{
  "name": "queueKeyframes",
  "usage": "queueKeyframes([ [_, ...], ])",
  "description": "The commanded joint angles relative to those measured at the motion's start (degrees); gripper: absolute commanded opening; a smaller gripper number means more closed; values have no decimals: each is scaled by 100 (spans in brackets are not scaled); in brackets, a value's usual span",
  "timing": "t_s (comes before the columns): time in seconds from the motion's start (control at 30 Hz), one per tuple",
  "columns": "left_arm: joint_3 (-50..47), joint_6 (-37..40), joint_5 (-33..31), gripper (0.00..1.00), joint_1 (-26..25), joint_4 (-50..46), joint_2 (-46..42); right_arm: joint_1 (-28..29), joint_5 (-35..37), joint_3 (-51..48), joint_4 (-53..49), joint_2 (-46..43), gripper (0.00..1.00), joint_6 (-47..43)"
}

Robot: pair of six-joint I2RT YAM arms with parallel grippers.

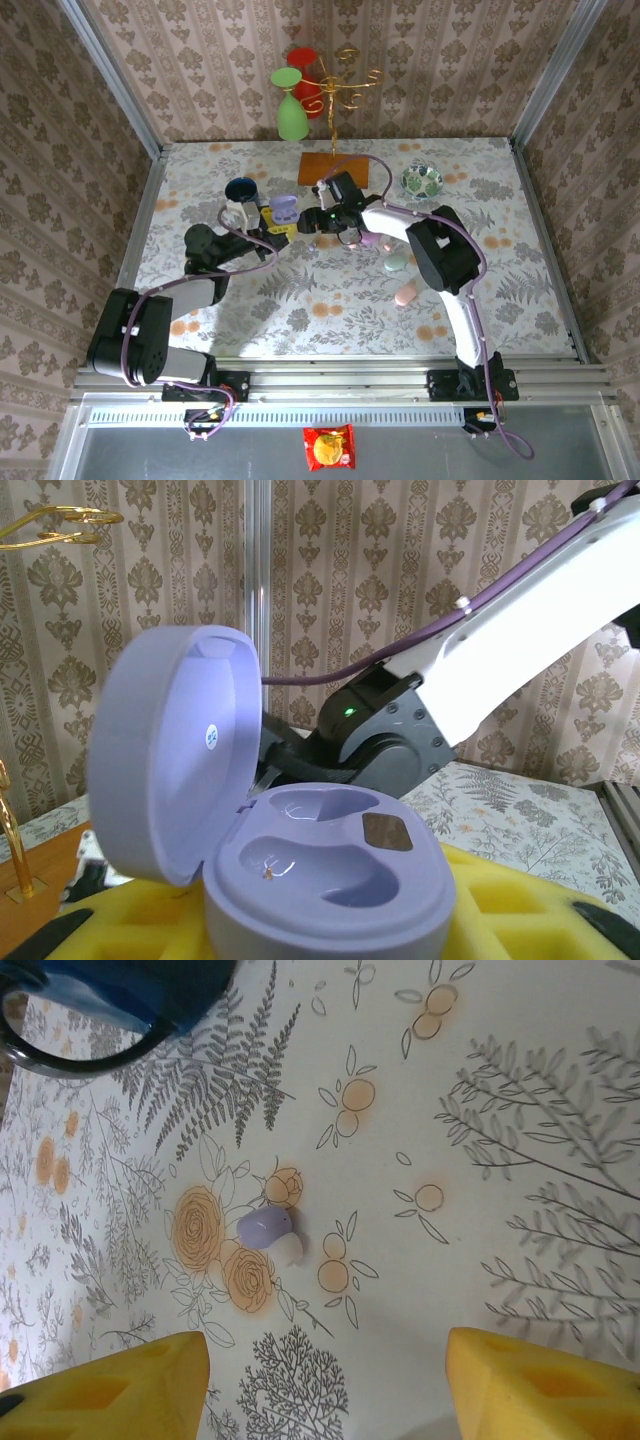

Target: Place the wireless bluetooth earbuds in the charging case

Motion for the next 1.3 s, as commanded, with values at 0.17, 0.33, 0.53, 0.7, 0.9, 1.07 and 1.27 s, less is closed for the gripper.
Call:
queueKeyframes([
  [0.17,-10,24,227,43,-5,167,-68,90,-551,561,-1097,367,65,-349],
  [0.33,8,28,268,43,-6,167,-52,95,-589,343,-1331,216,65,-509],
  [0.53,14,24,285,43,-9,168,-39,99,-509,-126,-1297,-105,64,-579],
  [0.7,17,15,289,43,-23,167,-38,108,-541,-431,-1157,-349,64,-563],
  [0.9,8,28,281,43,-23,167,-48,168,-663,-749,-915,-600,63,-473],
  [1.07,-2,33,278,42,-27,167,-31,286,-766,-958,-633,-697,63,-467],
  [1.27,-27,24,272,43,-22,167,-56,354,-847,-1251,-234,-962,64,-388],
])
